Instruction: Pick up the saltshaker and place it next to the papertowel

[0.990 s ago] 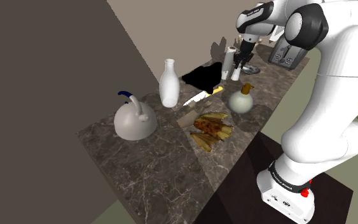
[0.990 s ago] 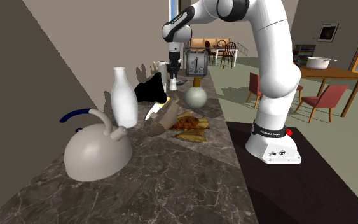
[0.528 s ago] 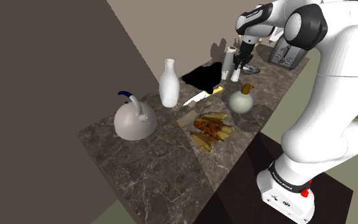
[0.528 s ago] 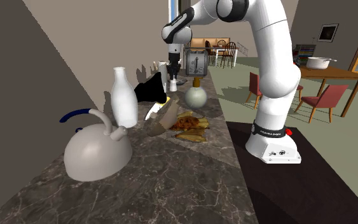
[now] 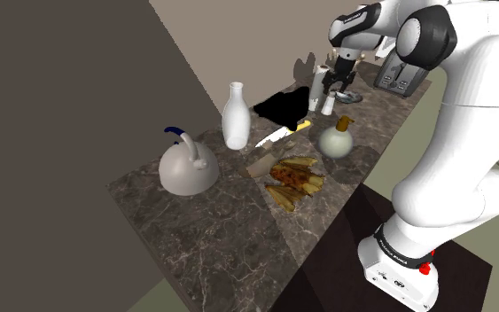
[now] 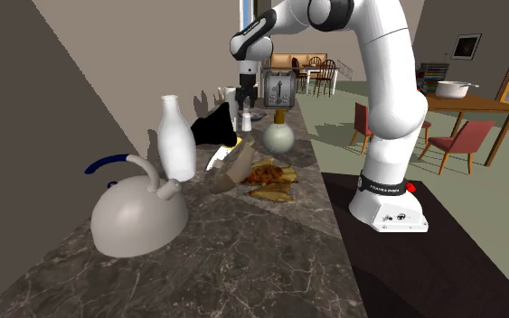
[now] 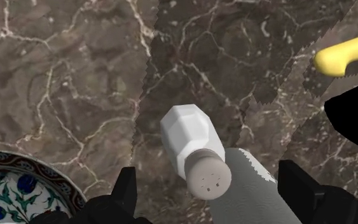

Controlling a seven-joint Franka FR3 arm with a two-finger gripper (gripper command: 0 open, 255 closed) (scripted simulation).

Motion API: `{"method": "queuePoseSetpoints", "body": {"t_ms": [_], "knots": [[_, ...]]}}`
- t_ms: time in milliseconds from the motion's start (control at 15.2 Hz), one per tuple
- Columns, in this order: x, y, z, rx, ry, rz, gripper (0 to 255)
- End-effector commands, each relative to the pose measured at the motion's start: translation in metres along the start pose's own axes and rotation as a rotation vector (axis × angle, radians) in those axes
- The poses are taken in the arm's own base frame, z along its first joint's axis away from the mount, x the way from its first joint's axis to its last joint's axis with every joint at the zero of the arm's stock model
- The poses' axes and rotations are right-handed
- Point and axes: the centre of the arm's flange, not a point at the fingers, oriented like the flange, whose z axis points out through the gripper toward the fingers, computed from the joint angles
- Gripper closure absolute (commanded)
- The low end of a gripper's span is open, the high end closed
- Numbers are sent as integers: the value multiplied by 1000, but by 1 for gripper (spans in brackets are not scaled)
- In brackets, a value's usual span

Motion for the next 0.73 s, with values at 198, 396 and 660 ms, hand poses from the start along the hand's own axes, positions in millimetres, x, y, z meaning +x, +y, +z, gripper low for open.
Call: {"method": "queuePoseSetpoints", "body": {"t_ms": [198, 396, 660], "knots": [[-1, 0, -45, 0, 0, 0, 0], [-1, 0, -45, 0, 0, 0, 0], [-1, 0, -45, 0, 0, 0, 0]]}}
